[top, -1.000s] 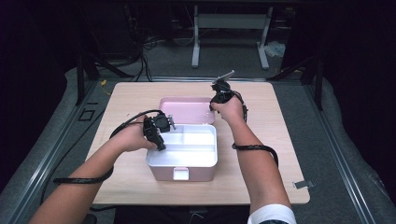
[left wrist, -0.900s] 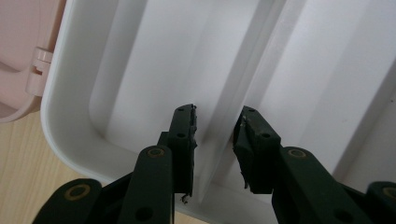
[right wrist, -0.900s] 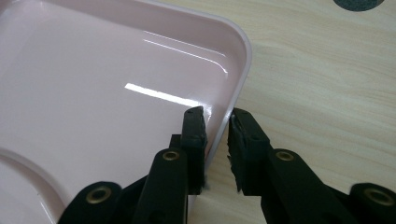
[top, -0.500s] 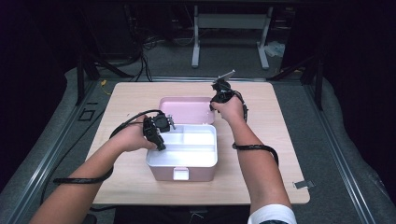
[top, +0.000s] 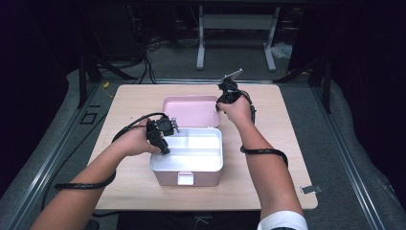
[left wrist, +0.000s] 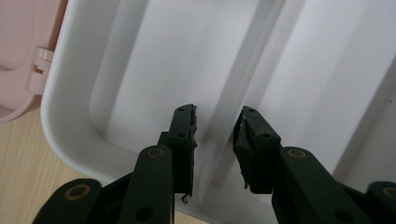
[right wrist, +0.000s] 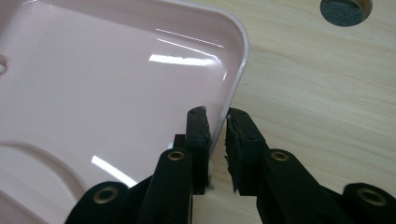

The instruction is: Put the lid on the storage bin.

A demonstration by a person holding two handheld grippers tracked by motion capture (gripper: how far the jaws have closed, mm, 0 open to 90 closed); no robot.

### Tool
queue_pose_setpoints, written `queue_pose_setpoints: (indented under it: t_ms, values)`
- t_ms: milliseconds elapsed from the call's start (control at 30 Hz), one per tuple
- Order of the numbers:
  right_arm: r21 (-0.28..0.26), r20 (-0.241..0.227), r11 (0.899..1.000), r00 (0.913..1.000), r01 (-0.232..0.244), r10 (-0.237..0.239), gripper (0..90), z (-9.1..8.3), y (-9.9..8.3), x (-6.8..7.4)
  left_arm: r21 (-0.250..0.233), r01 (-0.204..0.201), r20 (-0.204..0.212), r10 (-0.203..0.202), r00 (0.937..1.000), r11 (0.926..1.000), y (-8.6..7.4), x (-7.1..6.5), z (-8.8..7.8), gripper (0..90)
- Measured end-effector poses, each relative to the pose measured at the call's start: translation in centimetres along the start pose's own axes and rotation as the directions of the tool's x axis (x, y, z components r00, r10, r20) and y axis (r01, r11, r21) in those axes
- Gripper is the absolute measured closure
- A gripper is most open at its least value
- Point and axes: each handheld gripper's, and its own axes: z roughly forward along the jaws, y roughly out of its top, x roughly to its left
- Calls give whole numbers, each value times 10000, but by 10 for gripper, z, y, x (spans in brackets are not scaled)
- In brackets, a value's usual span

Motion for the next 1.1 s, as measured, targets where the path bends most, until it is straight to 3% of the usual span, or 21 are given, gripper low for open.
queue_pose_setpoints:
  t_ms: [33,67,133,167,200,367,500,600,700,767,833,900,1000,1100]
  values:
    - [-99,-54,10000,10000,6,-7,799,-3,0,0,-21,17,3,-17,10000,10000,0,0,0,683]
    - [-283,235,9996,9997,-16,22,801,-5,0,2,-6,-8,-9,8,10000,10000,0,0,0,683]
    - [-494,120,9987,9999,97,-91,807,-12,-1,4,2,18,-97,-18,10000,10000,0,-1,0,683]
    - [-667,409,9976,9990,192,-165,810,-15,-1,6,26,6,-139,-5,9999,10000,0,-2,0,683]
    - [-701,201,9972,9995,251,-238,812,-18,-1,6,89,-48,-206,50,9998,9999,1,-3,0,683]
    - [-1645,353,9842,9975,659,-609,824,-38,-9,15,-150,73,-220,-76,9997,9999,-2,-3,-1,679]
    - [-1933,532,9771,9954,891,-802,827,-47,-12,18,-611,718,68,-715,9974,9955,-9,3,0,646]
    - [-1992,422,9759,9958,886,-818,829,-50,-13,19,-689,991,185,-980,9950,9927,-12,8,-5,595]
    - [-2036,465,9747,9953,924,-846,830,-52,-14,19,-1129,1234,463,-1189,9918,9859,-16,13,-14,549]
    - [-2074,533,9740,9953,906,-812,831,-53,-14,20,-1382,1321,256,-1298,9912,9816,-18,16,-21,556]
    - [-2102,483,9735,9955,896,-812,832,-53,-14,20,-1602,1589,137,-1588,9872,9742,-21,21,-27,555]
    - [-2109,378,9730,9955,932,-872,833,-54,-14,20,-2113,1965,-10,-2013,9795,9575,-25,27,-32,532]
    - [-2153,395,9721,9954,932,-867,835,-54,-15,22,-2863,2695,-262,-2887,9570,9194,-32,39,-35,534]
    - [-2207,404,9704,9950,982,-915,836,-55,-15,23,-2870,3048,-264,-3256,9451,9082,-37,47,-33,550]
